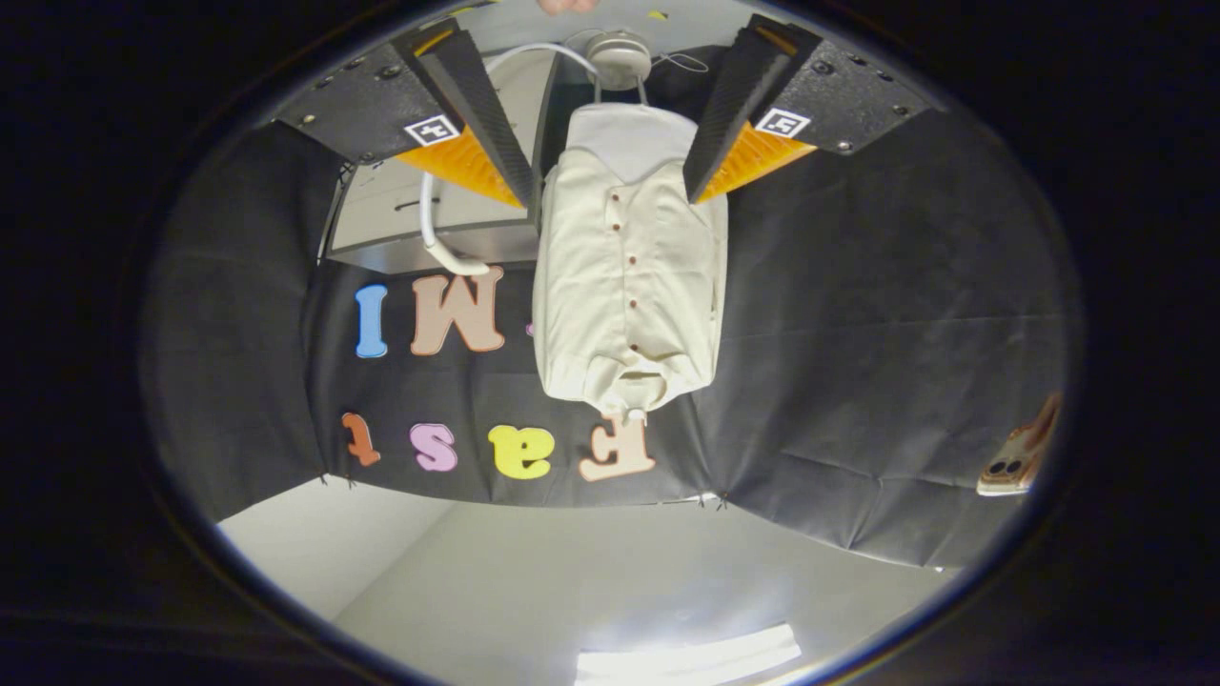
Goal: Iron the clothes twice with a garment steamer, once on the left side and once on the right side.
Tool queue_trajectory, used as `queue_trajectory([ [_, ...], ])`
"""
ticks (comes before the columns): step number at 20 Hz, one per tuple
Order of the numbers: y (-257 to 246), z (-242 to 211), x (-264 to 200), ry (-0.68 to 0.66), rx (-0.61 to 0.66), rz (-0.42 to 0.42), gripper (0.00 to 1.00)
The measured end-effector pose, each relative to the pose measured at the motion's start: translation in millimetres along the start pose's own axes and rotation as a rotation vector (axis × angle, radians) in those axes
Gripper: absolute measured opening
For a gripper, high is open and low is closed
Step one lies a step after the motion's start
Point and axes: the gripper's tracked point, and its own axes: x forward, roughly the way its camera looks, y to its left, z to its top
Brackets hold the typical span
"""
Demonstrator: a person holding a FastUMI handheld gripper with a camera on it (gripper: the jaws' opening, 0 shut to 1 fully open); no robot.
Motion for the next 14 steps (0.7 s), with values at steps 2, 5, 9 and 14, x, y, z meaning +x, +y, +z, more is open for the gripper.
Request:
queue_trajectory([
  [2,-1,-1,1,0.005,-0.005,0.000,0.96],
  [5,0,-1,2,0.015,-0.006,-0.005,0.96],
  [9,-4,-2,4,0.016,-0.008,-0.027,0.97],
  [14,-12,-10,16,0.033,-0.020,-0.054,0.97],
])
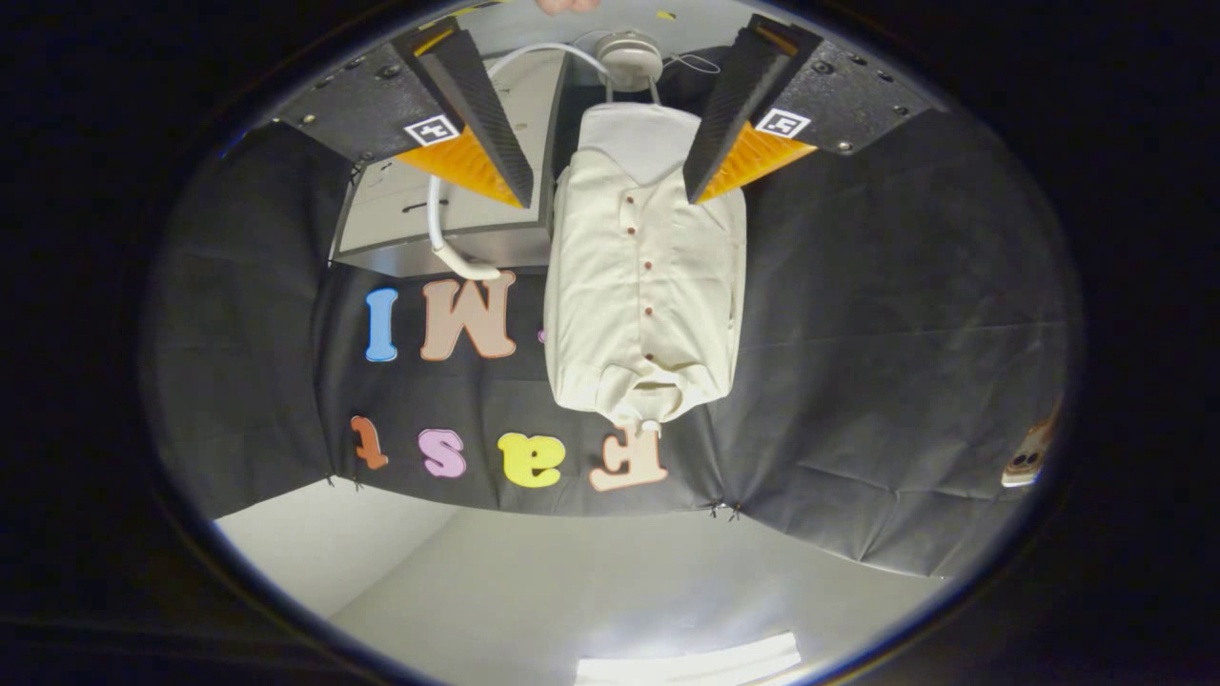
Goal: Iron the clothes twice with a garment steamer, once on the left side and once on the right side.
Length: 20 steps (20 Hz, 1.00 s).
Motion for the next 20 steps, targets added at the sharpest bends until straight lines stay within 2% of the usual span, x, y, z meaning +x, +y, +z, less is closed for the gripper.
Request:
queue_trajectory([
  [7,-42,-7,58,-0.002,-0.038,-0.018,0.97],
  [10,-76,-14,96,0.005,-0.075,-0.012,0.97],
  [20,-188,-22,220,0.013,-0.049,0.016,0.97],
])
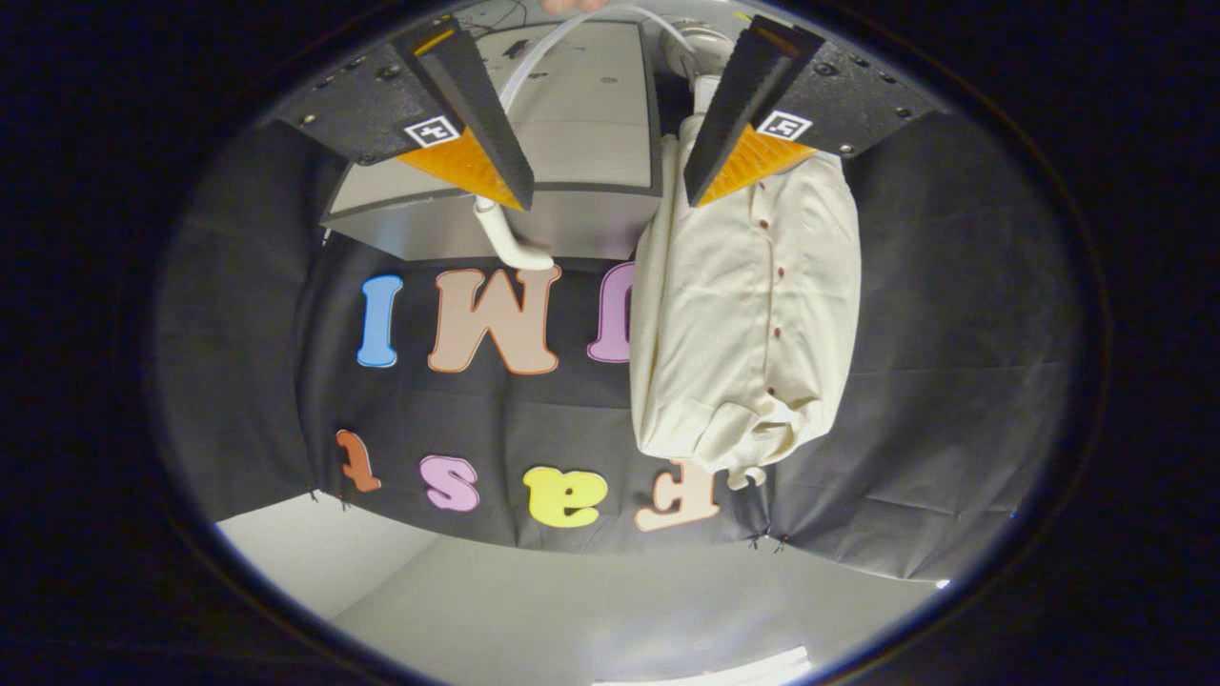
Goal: Iron the clothes twice with a garment steamer, once on the left side and once on the right side.
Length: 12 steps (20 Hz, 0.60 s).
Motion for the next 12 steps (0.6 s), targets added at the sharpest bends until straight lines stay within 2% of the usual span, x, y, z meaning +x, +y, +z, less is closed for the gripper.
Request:
queue_trajectory([
  [6,-49,-19,60,0.017,-0.024,-0.005,0.97],
  [12,-97,-40,119,0.048,-0.020,-0.050,0.97],
])
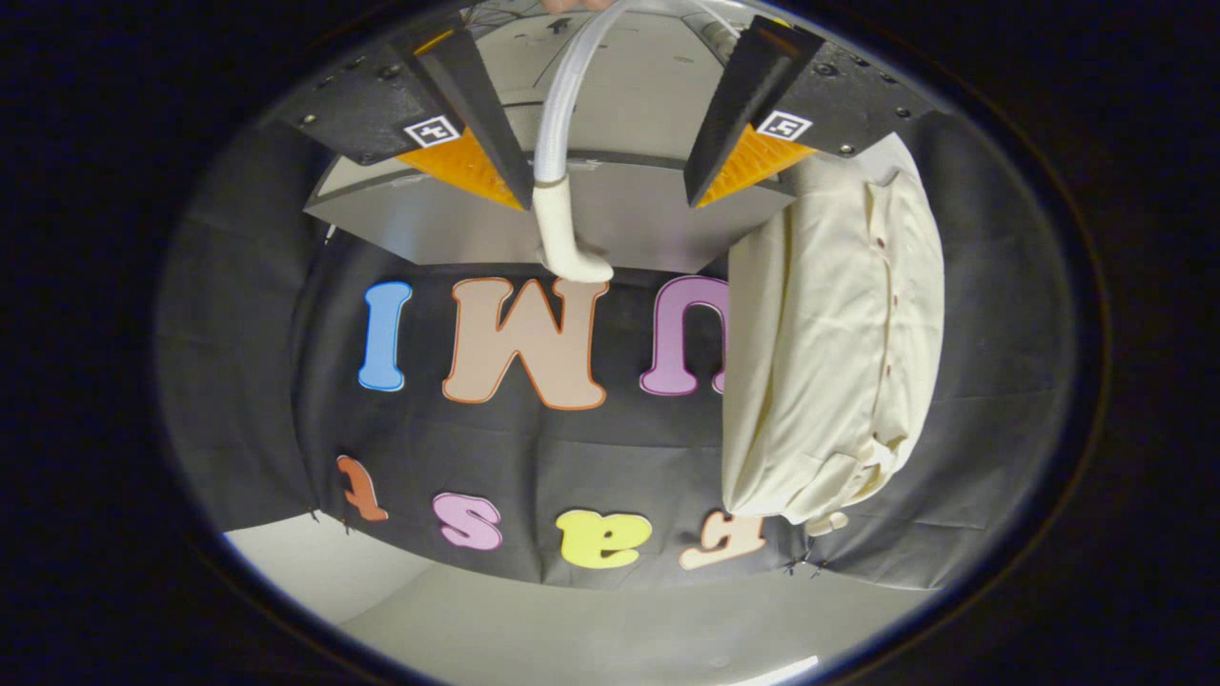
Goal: Iron the clothes twice with a garment steamer, once on the left side and once on the right side.
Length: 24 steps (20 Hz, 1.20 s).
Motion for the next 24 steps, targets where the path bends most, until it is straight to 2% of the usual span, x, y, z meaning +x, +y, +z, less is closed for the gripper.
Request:
queue_trajectory([
  [13,-36,-39,132,0.131,-0.020,-0.034,0.95],
  [17,-38,-55,150,0.217,-0.017,-0.018,0.85],
  [20,-36,-58,153,0.236,0.004,0.007,0.67],
  [24,-38,-60,160,0.340,0.101,0.037,0.53],
])
